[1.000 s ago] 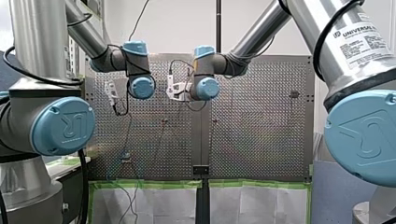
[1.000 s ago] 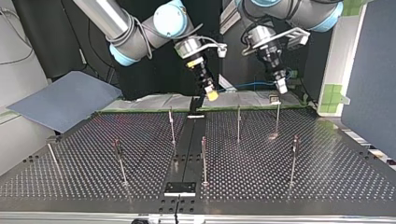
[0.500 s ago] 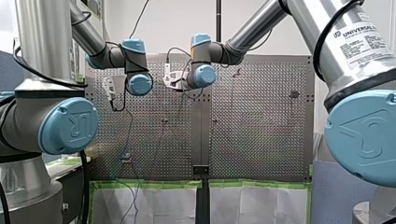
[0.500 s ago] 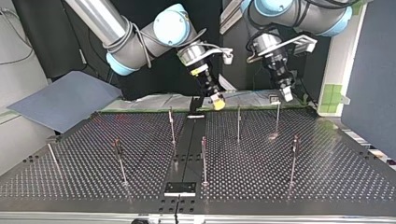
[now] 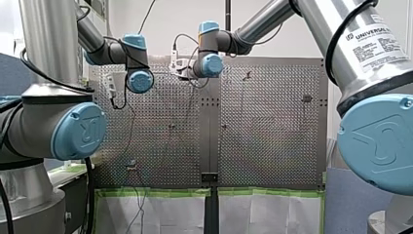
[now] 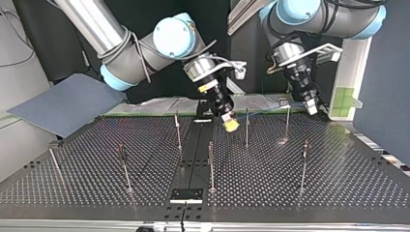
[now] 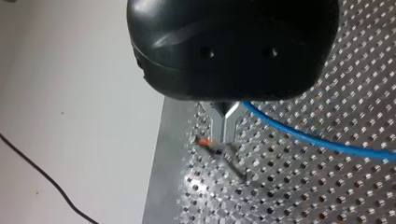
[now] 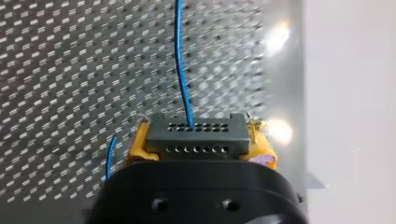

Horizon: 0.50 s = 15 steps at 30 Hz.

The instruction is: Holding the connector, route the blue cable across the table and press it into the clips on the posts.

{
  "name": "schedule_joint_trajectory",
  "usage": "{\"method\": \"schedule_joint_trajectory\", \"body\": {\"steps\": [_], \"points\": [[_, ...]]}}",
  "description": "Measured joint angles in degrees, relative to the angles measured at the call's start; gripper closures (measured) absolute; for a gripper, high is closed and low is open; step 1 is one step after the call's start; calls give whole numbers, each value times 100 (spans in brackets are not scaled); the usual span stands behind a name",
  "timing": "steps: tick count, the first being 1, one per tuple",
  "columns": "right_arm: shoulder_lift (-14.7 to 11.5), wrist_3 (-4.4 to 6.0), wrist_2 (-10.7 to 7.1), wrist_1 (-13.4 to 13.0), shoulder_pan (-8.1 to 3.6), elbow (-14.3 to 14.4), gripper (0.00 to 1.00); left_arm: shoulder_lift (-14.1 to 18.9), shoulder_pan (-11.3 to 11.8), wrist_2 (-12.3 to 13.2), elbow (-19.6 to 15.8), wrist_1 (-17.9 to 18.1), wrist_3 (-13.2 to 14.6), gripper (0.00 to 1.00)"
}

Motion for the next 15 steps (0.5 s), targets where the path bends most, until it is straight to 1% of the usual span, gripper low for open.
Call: {"method": "schedule_joint_trajectory", "body": {"steps": [4,8,15], "points": [[63,12,-27,53,21,-233,100,-61,212,256,236,-103,-145,100],[191,14,-26,95,35,-489,100,-75,287,459,432,-200,-260,100],[495,15,2,152,70,-923,100,-128,391,640,645,-300,-420,100]]}}
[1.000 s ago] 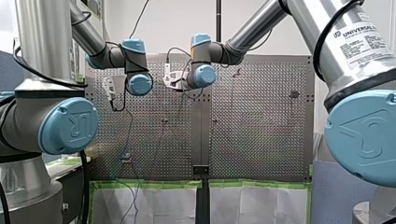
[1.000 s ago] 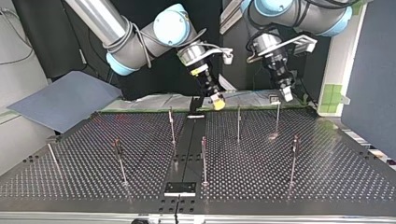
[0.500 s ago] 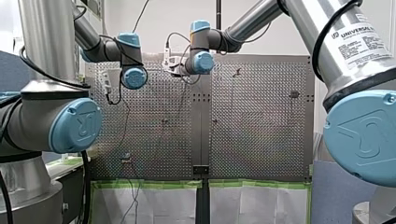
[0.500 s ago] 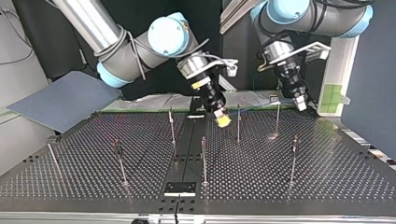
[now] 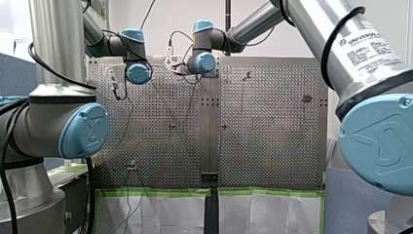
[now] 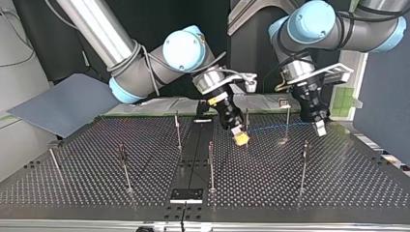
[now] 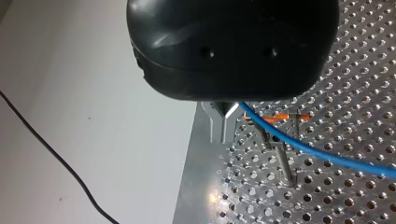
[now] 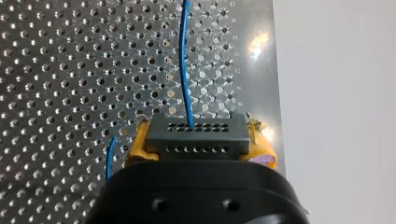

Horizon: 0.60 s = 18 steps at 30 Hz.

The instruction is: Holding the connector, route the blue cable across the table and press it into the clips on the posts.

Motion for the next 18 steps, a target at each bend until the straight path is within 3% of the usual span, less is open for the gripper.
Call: {"method": "schedule_joint_trajectory", "body": {"steps": [12,18], "points": [[553,0,18,188,9,-687,100,-435,298,258,209,43,-116,100],[754,0,21,200,1,-836,100,-478,457,474,276,101,-145,100]]}}
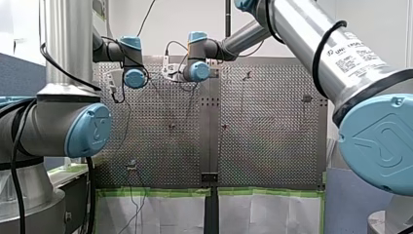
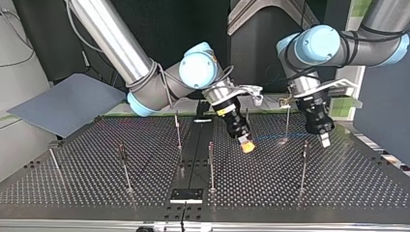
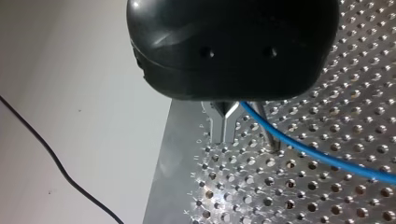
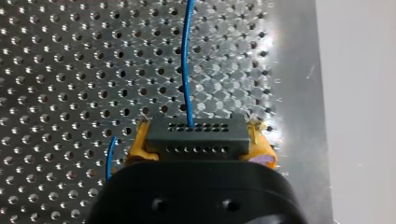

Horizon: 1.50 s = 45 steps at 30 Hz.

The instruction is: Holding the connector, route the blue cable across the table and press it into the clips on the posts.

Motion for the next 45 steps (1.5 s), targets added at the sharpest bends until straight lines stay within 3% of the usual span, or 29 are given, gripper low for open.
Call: {"method": "schedule_joint_trajectory", "body": {"steps": [12,31,42,43,44,45], "points": [[122,-4,-29,5,-23,-221,100,-173,286,416,155,117,-175,100],[132,-131,113,59,-88,-321,100,-944,729,1198,532,506,-493,100],[131,-167,175,79,-92,-374,100,-1012,823,1272,540,462,-756,100],[131,-170,205,86,-91,-376,100,-1012,815,1256,541,433,-813,96],[131,-179,257,95,-92,-379,100,-1012,808,1243,541,409,-856,85],[131,-186,299,101,-94,-380,100,-1013,799,1231,541,380,-897,85]]}}
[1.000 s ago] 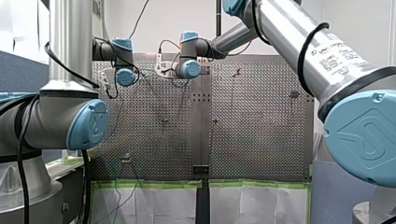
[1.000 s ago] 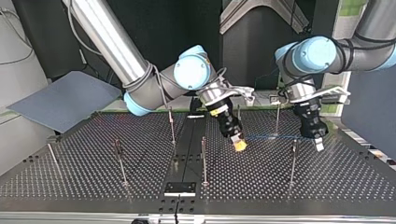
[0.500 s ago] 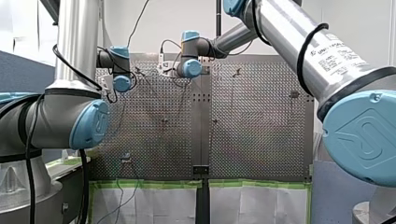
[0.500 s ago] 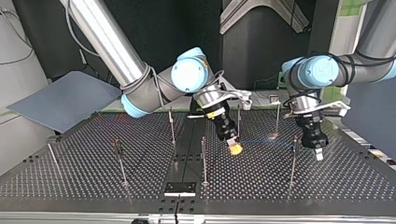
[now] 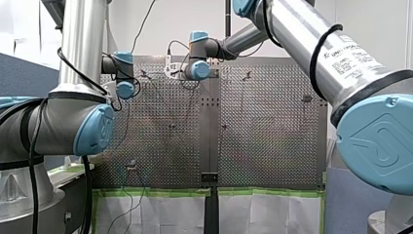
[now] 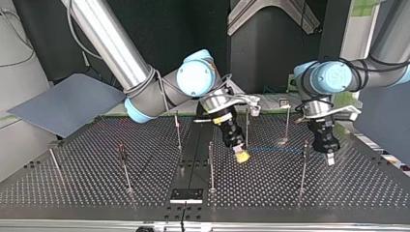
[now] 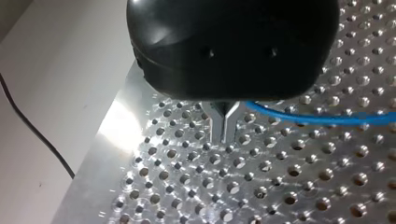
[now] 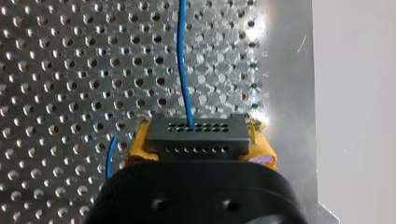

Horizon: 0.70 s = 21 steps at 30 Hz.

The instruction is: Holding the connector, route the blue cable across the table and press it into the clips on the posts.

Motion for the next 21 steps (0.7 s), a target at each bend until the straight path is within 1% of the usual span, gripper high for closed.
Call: {"method": "schedule_joint_trajectory", "body": {"steps": [1,2,3,4,5,6,7,8,9,10,15,18,21], "points": [[0,-9,38,6,0,0,100,0,-13,-17,0,-44,-46,69],[0,-29,87,16,0,-3,100,0,-24,-33,0,-83,-72,59],[0,-46,126,26,0,-5,100,0,-35,-53,0,-126,-94,59],[0,-62,167,38,0,-8,100,2,-47,-90,0,-183,-114,42],[0,-82,220,53,2,-12,100,5,-55,-123,0,-229,-123,32],[0,-94,254,64,2,-14,100,10,-62,-157,-1,-280,-130,32],[0,-105,282,73,2,-16,100,21,-71,-204,-1,-349,-137,14],[0,-114,310,86,4,-17,100,33,-76,-239,-1,-398,-144,6],[-1,-120,324,94,4,-17,100,52,-80,-274,-2,-451,-153,6],[0,-123,335,103,3,-17,100,87,-84,-311,-3,-519,-171,0],[-1,-129,354,159,5,-18,100,289,-87,-345,-34,-779,-318,0],[-1,-130,355,181,5,-19,100,434,-89,-254,-98,-941,-452,0],[0,-130,361,200,6,-19,100,567,-90,-99,-199,-1118,-615,0]]}}
